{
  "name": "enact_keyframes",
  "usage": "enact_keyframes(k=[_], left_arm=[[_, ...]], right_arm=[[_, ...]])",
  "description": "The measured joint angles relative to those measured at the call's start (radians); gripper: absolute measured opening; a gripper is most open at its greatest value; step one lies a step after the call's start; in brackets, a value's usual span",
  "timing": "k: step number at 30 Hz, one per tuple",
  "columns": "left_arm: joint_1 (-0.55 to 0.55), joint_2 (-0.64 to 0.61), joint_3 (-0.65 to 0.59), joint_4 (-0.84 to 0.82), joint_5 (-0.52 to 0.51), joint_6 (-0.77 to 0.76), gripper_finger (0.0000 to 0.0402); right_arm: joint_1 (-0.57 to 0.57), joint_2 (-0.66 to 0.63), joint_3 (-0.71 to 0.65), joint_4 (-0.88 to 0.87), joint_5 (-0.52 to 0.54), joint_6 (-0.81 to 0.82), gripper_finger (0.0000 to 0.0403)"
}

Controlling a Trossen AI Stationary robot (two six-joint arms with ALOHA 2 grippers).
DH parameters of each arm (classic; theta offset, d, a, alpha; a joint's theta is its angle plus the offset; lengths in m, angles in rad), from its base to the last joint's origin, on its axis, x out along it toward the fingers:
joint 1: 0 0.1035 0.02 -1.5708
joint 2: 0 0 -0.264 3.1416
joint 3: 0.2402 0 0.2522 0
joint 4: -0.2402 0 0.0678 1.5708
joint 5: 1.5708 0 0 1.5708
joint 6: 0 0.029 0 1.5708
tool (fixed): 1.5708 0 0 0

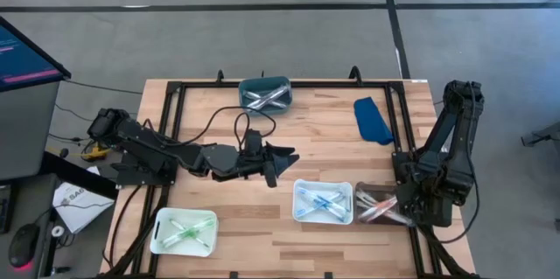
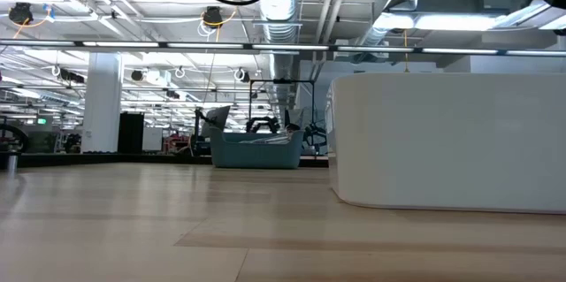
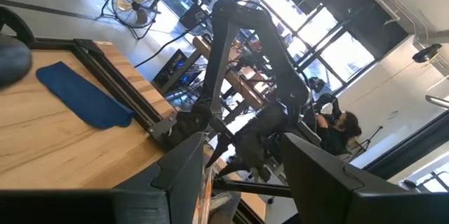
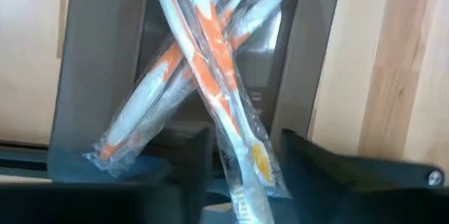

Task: Pick & Place Toothbrushes
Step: Put the orange toothbrush into the black bin

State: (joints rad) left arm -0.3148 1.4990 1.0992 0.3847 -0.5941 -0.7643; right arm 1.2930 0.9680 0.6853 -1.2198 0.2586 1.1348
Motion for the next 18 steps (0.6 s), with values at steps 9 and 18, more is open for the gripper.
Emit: enact_keyframes(k=[9, 18], left_arm=[[0.0, 0.0, 0.0, 0.0, 0.005, 0.0, 0.0187], [0.0, 0.0, 0.0, -0.001, 0.006, 0.0, 0.0187]], right_arm=[[0.0, 0.0, 0.0, -0.001, -0.045, 0.041, 0.0024], [0.0, 0.0, -0.008, 0.001, -0.035, 0.056, 0.0007]])
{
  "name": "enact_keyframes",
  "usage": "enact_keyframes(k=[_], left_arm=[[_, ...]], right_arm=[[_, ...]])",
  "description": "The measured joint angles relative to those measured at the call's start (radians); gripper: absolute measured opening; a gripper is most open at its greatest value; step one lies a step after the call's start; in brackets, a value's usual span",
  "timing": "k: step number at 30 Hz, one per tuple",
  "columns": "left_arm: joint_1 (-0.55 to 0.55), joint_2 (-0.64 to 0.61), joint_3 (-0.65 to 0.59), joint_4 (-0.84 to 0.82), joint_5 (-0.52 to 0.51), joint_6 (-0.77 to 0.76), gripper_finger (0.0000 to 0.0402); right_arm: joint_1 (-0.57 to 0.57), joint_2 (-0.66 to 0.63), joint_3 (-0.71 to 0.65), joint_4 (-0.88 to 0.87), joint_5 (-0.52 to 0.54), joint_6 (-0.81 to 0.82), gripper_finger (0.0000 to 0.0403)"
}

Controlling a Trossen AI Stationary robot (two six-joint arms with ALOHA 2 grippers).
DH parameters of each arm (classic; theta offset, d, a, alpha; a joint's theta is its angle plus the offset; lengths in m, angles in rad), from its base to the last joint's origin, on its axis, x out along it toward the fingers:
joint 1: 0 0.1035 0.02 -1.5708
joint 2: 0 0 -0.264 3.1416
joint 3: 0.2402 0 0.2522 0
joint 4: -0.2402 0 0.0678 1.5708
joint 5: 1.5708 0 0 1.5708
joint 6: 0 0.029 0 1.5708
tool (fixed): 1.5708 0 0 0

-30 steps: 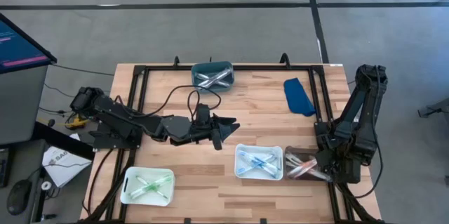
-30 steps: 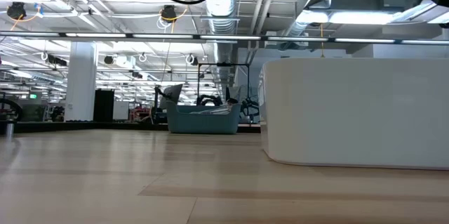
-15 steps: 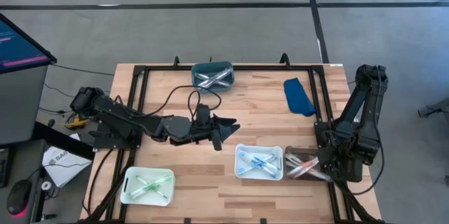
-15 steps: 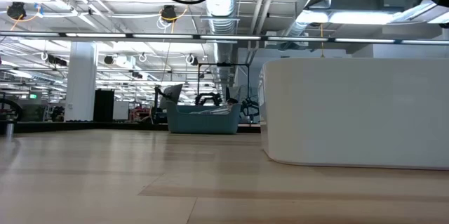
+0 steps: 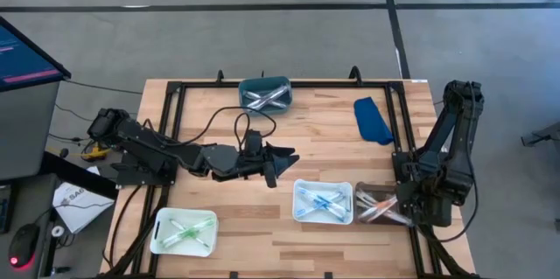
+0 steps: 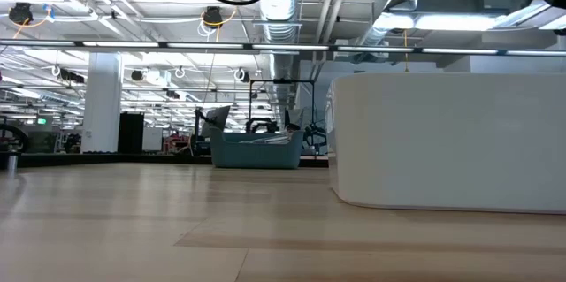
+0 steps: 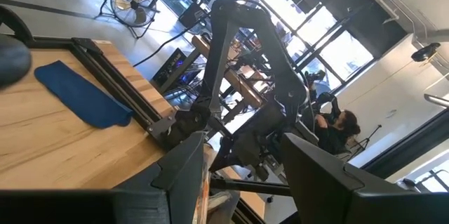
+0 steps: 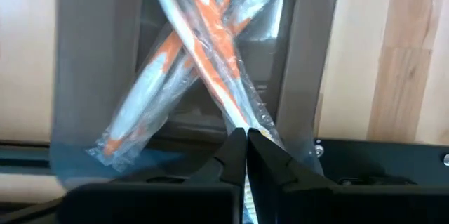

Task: Pick & Place Toothbrushes
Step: Put the orange toothbrush into the black bin

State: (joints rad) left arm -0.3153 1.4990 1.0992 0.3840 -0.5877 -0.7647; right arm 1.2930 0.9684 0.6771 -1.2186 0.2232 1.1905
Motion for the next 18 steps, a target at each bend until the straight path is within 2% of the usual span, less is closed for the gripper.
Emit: enact_keyframes(k=[18], left_arm=[[0.0, 0.0, -0.001, 0.0, -0.001, -0.003, 0.0187]], right_arm=[[-0.022, 0.0, 0.011, -0.003, -0.009, 0.017, 0.0001]])
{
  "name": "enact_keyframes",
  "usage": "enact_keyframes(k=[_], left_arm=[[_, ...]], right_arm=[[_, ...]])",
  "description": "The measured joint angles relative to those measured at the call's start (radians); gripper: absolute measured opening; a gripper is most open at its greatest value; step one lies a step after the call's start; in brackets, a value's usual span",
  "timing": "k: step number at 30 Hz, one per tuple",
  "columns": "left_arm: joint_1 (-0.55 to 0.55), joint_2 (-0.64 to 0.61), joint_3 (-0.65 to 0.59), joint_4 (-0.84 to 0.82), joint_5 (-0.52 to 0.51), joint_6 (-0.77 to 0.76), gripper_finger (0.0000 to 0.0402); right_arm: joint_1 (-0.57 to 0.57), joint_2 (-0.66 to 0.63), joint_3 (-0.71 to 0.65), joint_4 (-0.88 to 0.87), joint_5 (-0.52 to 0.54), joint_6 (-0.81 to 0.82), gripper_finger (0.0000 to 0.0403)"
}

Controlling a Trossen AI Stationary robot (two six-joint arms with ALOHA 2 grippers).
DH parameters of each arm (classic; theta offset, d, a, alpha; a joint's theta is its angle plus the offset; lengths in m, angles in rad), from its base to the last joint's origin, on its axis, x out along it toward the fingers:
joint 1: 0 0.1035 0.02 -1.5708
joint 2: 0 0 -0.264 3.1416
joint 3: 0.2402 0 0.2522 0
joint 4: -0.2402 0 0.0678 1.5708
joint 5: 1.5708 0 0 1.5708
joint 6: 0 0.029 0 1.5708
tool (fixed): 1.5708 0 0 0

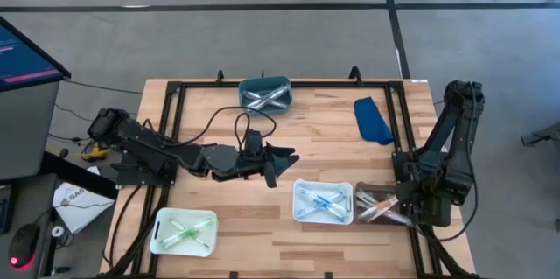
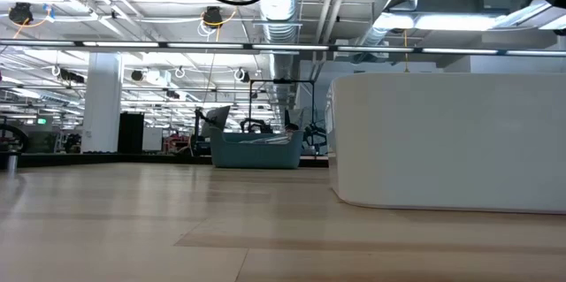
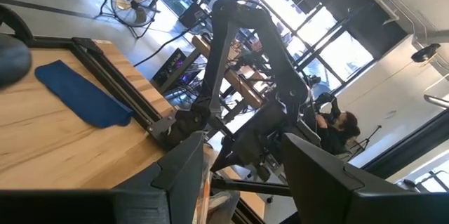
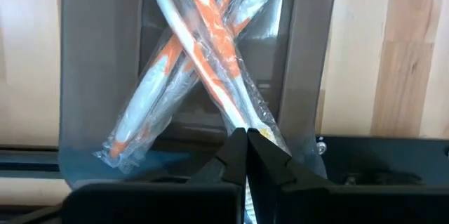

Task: Pick & Place Toothbrushes
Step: Put the orange toothbrush into the black bin

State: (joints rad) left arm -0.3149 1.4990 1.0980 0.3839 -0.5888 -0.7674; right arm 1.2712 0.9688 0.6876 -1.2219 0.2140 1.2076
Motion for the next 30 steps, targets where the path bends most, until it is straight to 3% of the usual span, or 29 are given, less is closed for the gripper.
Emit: enact_keyframes(k=[12, 16, 30], left_arm=[[0.0, 0.0, -0.014, 0.008, 0.018, -0.087, 0.0187], [0.003, 0.0, -0.014, 0.009, 0.018, -0.087, 0.0187], [0.008, 0.0, -0.014, 0.008, 0.018, -0.079, 0.0187]], right_arm=[[-0.207, 0.0, 0.06, -0.094, -0.127, 0.162, 0.0], [-0.242, 0.0, 0.065, -0.094, -0.139, 0.138, 0.0], [-0.272, 0.0, -0.013, 0.132, -0.137, 0.12, 0.0]])
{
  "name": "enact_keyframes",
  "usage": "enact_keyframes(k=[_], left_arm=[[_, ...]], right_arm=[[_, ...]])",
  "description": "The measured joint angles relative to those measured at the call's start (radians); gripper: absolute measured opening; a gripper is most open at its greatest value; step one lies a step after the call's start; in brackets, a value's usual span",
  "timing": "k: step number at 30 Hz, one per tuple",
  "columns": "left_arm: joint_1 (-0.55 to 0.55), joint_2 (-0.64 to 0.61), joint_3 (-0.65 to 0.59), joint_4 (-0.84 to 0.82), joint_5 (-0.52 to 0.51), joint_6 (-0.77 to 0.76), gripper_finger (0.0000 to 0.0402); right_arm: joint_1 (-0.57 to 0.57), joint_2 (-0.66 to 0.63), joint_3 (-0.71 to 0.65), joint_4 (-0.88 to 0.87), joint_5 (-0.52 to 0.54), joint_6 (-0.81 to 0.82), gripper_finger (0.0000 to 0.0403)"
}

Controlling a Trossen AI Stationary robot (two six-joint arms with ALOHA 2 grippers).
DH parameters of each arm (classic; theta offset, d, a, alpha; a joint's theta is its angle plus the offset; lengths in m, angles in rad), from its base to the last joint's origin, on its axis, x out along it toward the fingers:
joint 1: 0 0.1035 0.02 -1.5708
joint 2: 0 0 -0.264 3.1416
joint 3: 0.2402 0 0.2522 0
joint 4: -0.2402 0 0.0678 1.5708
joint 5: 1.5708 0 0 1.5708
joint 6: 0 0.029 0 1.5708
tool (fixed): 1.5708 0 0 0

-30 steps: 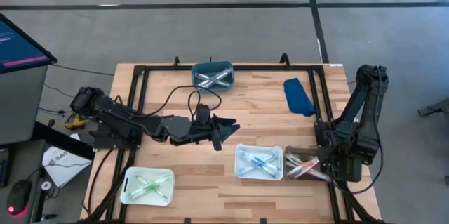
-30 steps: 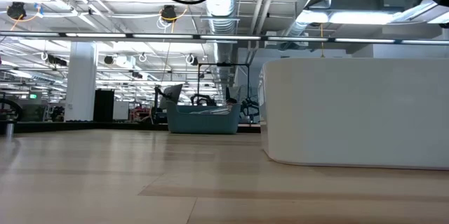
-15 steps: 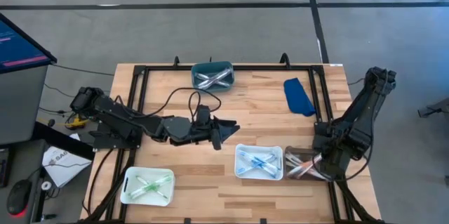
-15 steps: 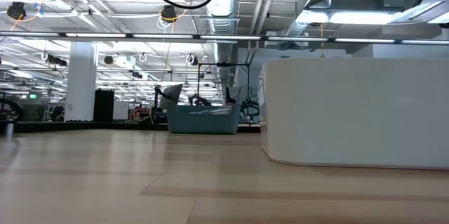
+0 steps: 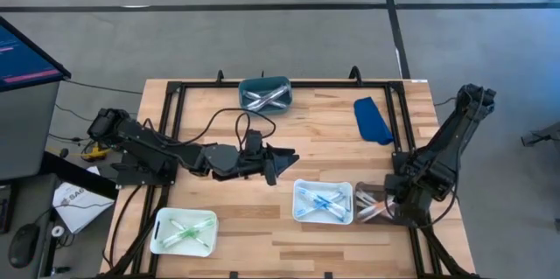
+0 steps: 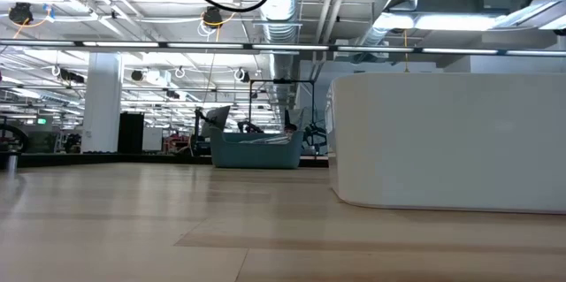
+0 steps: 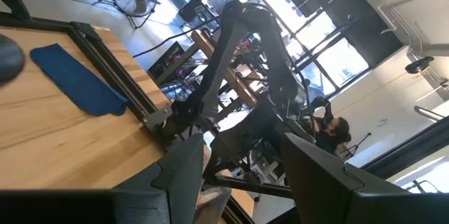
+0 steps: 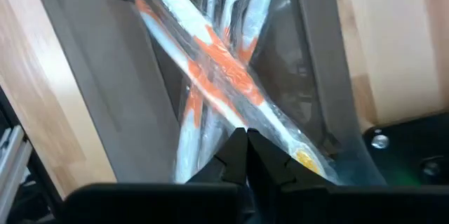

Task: Pick & Place Toothbrushes
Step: Put the orange toothbrush into the black bin

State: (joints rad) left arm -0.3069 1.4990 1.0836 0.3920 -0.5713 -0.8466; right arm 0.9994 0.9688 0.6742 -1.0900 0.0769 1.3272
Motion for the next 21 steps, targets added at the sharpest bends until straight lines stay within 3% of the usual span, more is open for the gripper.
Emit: enact_keyframes(k=[10, 17, 21], left_arm=[[-0.002, 0.0, 0.0, -0.001, 0.0, 0.001, 0.0187], [-0.002, 0.0, -0.001, -0.003, 0.0, 0.003, 0.0187], [-0.002, 0.0, -0.001, -0.004, 0.0, 0.003, 0.0187]], right_arm=[[-0.027, 0.0, -0.012, 0.023, 0.001, -0.005, 0.0007], [-0.027, 0.0, 0.005, 0.007, -0.018, -0.018, 0.0081], [-0.027, 0.0, 0.062, -0.087, -0.048, -0.011, 0.0115]])
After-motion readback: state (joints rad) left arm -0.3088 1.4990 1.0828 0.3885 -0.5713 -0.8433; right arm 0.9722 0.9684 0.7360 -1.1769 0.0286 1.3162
